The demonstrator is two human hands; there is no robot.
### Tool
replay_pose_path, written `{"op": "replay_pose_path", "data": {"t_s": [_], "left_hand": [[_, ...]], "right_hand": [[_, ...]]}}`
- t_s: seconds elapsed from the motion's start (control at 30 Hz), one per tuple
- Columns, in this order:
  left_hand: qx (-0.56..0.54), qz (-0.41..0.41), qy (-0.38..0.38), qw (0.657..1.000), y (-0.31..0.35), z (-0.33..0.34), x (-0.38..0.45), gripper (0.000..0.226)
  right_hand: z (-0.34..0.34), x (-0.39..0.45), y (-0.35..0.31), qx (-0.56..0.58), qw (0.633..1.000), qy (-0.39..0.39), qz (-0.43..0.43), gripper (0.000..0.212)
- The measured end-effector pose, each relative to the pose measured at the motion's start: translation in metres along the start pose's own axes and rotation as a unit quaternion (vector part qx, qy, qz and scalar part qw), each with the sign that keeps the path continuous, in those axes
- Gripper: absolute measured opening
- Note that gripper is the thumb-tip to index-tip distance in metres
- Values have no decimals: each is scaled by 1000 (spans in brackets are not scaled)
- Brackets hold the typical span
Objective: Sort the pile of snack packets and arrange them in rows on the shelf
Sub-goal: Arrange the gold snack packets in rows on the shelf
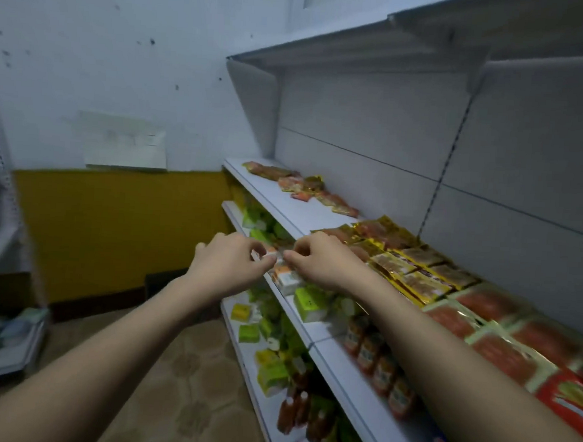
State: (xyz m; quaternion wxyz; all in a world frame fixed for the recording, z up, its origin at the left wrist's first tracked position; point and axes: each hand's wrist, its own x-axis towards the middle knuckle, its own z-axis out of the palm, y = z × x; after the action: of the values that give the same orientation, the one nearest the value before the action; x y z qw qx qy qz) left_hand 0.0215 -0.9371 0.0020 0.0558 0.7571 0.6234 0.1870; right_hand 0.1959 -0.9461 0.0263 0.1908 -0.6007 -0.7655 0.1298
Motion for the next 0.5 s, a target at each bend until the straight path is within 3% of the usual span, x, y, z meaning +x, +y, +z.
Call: {"op": "replay_pose_path", "data": {"t_s": [0.27, 0.5], "left_hand": [[11, -27, -30, 999, -67, 37, 161, 45], [-85, -13, -52, 995, -104, 61, 308, 32]], "right_hand": [[41, 176, 39, 1, 1000, 6, 12, 38], [28, 336, 70, 64, 998, -4, 20, 31]]}}
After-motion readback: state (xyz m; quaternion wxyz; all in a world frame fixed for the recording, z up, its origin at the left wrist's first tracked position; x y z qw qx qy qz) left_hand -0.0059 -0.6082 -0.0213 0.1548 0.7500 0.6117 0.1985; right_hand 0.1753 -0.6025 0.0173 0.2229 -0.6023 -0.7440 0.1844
